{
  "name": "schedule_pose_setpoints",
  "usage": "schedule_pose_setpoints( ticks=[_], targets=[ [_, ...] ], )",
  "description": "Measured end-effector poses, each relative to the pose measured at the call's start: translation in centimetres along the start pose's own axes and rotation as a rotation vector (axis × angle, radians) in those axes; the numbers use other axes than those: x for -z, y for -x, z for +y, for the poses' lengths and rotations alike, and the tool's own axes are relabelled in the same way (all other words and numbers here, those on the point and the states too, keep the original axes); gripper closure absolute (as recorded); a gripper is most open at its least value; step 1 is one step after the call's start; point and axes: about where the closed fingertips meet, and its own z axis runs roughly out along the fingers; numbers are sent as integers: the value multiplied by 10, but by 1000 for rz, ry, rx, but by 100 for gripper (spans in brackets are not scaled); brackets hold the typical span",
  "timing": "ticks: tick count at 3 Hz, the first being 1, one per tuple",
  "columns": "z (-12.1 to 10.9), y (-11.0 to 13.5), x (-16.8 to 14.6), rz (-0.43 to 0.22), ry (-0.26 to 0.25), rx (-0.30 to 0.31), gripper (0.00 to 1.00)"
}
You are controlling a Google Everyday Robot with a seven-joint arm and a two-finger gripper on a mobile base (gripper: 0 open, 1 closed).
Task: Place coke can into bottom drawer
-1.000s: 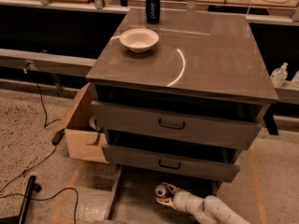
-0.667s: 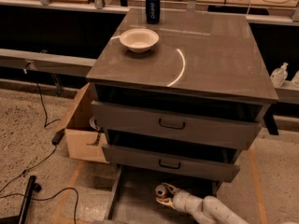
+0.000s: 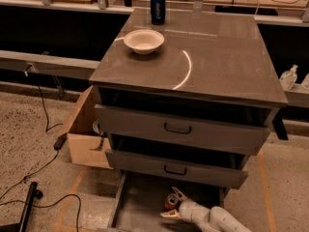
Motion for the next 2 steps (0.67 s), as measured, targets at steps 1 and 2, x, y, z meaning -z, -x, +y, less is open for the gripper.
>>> schedule_pose_setpoints(
  ticks=[1,2],
  targets=[
    [-6,-2,20,33,-48,-13,0],
    [-14,-1,51,77,-111,-21,0]
  ],
)
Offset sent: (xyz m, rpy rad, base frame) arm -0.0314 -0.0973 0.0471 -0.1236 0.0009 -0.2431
